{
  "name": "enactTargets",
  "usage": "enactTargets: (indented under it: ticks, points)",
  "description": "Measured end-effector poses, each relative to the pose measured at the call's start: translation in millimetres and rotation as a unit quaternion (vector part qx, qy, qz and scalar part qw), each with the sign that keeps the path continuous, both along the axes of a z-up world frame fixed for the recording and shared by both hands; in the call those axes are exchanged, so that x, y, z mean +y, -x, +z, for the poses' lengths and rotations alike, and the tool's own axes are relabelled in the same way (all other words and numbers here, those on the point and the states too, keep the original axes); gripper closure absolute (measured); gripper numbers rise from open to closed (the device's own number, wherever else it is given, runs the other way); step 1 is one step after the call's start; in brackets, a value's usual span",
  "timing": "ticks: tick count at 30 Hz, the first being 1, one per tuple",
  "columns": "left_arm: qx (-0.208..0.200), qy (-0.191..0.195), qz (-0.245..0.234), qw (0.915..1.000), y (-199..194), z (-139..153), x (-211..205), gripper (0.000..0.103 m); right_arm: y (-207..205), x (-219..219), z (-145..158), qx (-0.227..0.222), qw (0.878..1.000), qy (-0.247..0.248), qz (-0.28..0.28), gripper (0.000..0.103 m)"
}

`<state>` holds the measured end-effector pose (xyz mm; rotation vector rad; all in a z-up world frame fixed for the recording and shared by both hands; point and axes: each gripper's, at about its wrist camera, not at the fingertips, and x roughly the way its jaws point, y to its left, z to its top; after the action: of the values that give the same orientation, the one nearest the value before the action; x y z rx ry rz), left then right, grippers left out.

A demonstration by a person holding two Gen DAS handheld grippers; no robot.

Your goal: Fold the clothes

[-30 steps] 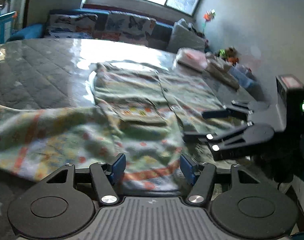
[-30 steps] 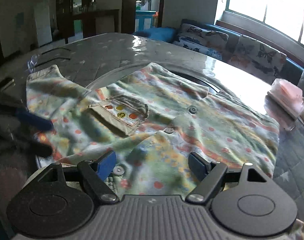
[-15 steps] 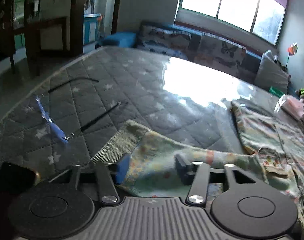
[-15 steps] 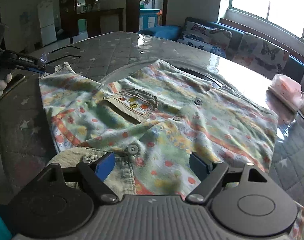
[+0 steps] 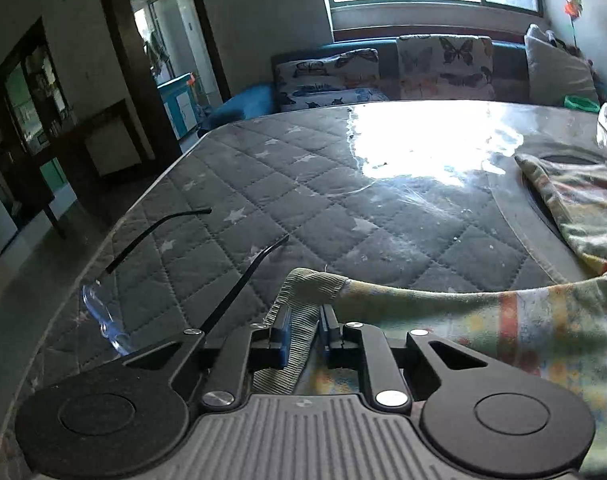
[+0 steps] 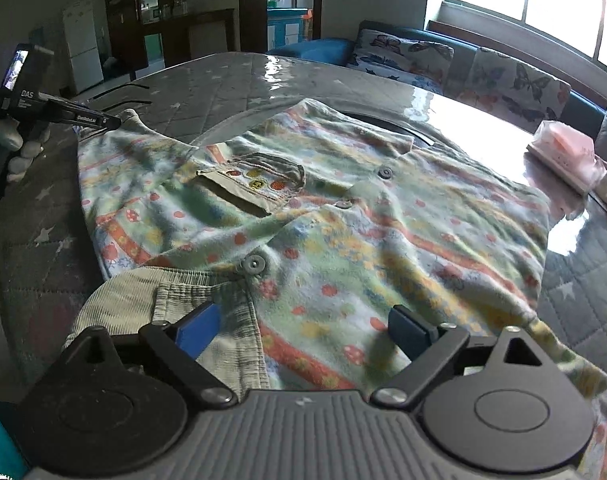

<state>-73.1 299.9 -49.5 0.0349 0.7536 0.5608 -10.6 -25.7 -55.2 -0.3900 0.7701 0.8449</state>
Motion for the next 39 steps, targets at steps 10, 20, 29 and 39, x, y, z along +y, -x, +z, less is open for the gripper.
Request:
enactTargets:
  ticks: [10,20,29,39]
  points:
    - [-0.031,0.047,-0.018,0.9983,4,30,-24,0.064,13,-2,8,-0.010,1.000,0.007,0.023,0.011]
    - [-0.069,0.103,-0.181,0.9756,-4,56,-130,0.036,16,-29,6,0.015,1.000,-0.015,-0.018,0.007]
    - [-0.077,0.136,-0.242,0.9575,-20,57,-195,0.021,12,-98,23,-0.011,0.988,-0.069,-0.136,0.007]
    - [-0.062,0.145,-0.293,0.9431,-34,50,-248,0.016,-10,-216,17,-0.058,0.939,-0.040,-0.337,0.017]
